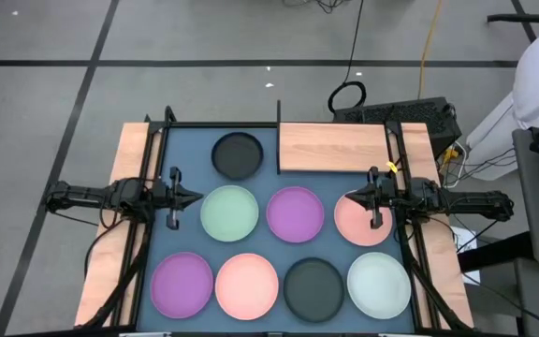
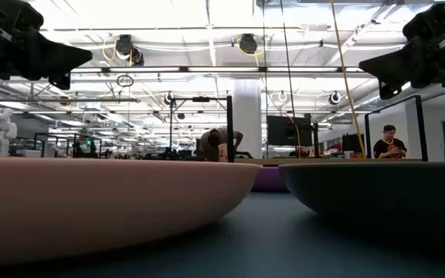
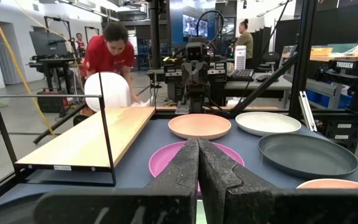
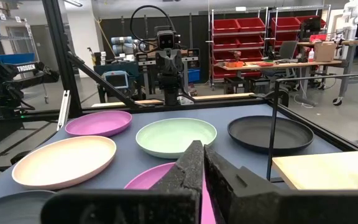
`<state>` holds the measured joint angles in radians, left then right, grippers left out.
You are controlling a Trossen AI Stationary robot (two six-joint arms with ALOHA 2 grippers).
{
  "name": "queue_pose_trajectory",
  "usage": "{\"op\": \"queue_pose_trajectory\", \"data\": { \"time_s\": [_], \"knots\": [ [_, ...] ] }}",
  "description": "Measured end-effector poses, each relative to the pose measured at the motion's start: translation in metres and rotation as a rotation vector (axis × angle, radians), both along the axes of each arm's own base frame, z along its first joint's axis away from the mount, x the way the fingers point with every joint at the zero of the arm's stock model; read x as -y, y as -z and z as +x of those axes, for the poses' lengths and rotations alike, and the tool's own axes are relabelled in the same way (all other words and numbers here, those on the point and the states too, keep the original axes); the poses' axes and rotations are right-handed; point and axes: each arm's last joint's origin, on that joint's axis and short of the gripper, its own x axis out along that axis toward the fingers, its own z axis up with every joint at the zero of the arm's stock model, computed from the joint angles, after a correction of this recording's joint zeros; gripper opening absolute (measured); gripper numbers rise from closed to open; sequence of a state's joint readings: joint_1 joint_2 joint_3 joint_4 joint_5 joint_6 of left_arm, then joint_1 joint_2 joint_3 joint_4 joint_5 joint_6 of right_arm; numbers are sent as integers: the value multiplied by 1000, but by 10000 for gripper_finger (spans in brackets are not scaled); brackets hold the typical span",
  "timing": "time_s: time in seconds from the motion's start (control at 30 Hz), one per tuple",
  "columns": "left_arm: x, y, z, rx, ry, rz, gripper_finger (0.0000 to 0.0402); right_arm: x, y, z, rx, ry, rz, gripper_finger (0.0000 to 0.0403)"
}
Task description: Place and stack plates onto a shelf
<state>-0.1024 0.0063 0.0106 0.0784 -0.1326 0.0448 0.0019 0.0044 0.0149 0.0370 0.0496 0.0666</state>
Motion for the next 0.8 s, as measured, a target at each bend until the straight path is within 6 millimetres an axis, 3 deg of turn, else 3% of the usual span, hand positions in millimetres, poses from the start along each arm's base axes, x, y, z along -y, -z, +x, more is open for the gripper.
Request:
{"op": "queue_pose_trajectory", "data": {
  "time_s": [0.8],
  "knots": [
    [0, 0, 0, 0, 0, 0, 6, 0, -1, 0, 11, 2, 0, 0]
  ]
}}
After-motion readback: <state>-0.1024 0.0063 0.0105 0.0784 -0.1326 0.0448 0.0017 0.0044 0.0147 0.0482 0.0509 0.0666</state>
